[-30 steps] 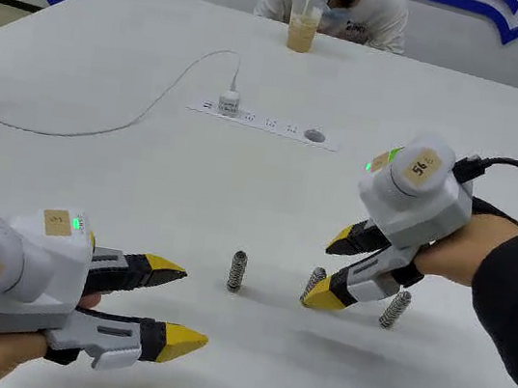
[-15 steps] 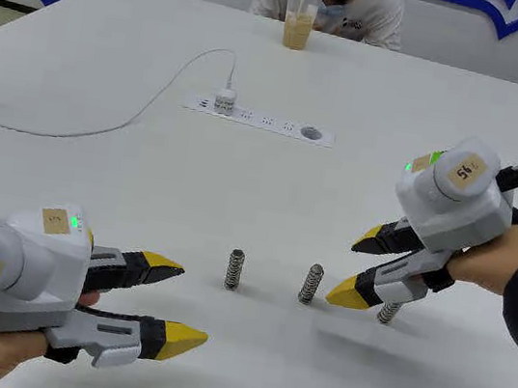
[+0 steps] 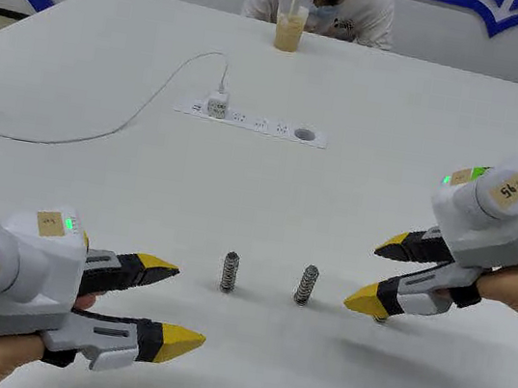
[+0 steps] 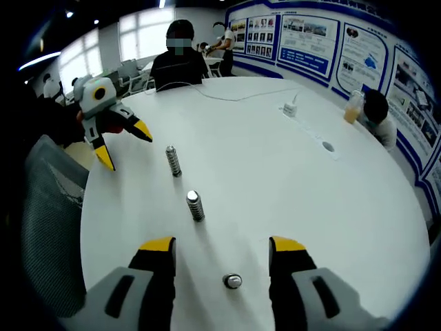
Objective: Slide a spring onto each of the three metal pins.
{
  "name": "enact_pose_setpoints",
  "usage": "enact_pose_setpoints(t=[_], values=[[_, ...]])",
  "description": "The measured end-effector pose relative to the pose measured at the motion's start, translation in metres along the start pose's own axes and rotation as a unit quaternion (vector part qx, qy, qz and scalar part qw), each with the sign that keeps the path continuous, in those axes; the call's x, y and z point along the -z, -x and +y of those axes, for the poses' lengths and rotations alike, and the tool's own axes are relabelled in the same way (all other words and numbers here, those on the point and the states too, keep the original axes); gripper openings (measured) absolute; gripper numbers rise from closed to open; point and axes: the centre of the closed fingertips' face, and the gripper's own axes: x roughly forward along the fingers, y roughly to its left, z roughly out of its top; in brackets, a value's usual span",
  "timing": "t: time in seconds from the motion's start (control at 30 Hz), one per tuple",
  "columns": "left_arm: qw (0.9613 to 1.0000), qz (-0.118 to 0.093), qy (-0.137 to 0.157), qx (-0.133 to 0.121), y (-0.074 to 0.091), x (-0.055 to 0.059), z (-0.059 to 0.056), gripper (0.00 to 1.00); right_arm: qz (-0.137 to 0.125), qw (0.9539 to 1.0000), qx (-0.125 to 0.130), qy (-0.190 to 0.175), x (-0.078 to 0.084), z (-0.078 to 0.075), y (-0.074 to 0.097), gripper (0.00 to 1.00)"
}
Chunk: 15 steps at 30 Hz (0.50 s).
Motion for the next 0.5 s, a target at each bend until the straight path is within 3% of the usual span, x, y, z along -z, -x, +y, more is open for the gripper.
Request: enact_pose_setpoints(t=[0.5], values=[[1.0,0.002,0.005,0.001,0.0,0.001,-0.001,0.54,-0.034,0.9989,0.02,-0.027,0.018,0.003,0.018,0.6]])
